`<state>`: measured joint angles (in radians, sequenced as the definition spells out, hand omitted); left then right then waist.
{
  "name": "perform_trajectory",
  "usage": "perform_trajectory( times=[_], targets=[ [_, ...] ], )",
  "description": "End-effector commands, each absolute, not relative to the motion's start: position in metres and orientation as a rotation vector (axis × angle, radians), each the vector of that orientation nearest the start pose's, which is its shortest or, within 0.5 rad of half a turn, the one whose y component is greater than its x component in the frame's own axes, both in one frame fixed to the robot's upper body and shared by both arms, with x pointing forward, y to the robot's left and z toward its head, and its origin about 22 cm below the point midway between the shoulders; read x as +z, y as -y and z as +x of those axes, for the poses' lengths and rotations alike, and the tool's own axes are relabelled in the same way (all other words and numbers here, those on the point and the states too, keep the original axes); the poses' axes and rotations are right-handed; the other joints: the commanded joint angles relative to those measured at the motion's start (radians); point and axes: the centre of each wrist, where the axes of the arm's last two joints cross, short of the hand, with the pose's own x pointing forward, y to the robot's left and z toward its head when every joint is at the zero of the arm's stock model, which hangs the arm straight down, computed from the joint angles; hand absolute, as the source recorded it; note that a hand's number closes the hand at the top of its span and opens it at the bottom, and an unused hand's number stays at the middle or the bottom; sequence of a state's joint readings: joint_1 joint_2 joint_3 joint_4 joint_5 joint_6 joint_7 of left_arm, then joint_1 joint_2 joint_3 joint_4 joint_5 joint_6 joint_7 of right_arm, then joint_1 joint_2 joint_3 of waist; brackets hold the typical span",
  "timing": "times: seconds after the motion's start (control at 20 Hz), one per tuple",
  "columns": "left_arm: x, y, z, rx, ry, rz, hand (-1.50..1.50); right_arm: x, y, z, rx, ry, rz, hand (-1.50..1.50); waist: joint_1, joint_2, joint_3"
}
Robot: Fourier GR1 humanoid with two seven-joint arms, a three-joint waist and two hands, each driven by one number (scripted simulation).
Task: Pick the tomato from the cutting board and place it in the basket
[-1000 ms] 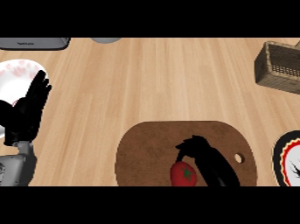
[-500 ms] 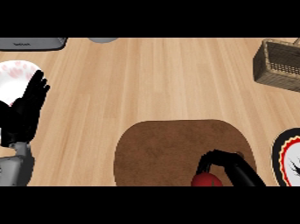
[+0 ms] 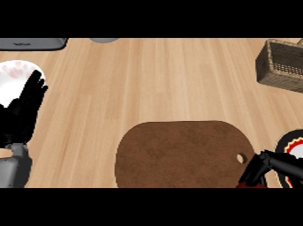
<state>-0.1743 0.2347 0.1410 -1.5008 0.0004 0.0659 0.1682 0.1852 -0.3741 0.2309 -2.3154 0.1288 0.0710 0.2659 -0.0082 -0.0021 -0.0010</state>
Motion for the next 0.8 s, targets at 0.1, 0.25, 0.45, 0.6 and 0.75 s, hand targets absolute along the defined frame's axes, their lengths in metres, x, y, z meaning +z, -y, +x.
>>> perform_trajectory(
  times=[0.1,0.25,0.45,0.6,0.75],
  targets=[
    [0.048,-0.302,0.274,-0.008,1.531,0.288,0.00,0.210,0.254,0.153,0.522,1.803,-0.250,1.50,0.012,0.001,0.000],
    [0.048,-0.305,0.277,-0.031,1.517,0.303,0.00,0.235,0.248,0.171,0.436,1.778,-0.261,1.50,0.019,0.002,-0.001],
    [0.053,-0.280,0.288,-0.049,1.512,0.269,0.00,0.267,0.250,0.200,0.270,1.802,-0.243,1.50,0.024,0.002,-0.001],
    [0.052,-0.292,0.296,-0.030,1.510,0.285,0.00,0.284,0.267,0.219,0.258,1.797,-0.353,1.50,0.014,0.003,0.000],
    [0.060,-0.277,0.288,-0.040,1.525,0.262,0.00,0.314,0.257,0.248,0.248,1.792,-0.435,1.50,0.028,0.003,0.000]
  ],
)
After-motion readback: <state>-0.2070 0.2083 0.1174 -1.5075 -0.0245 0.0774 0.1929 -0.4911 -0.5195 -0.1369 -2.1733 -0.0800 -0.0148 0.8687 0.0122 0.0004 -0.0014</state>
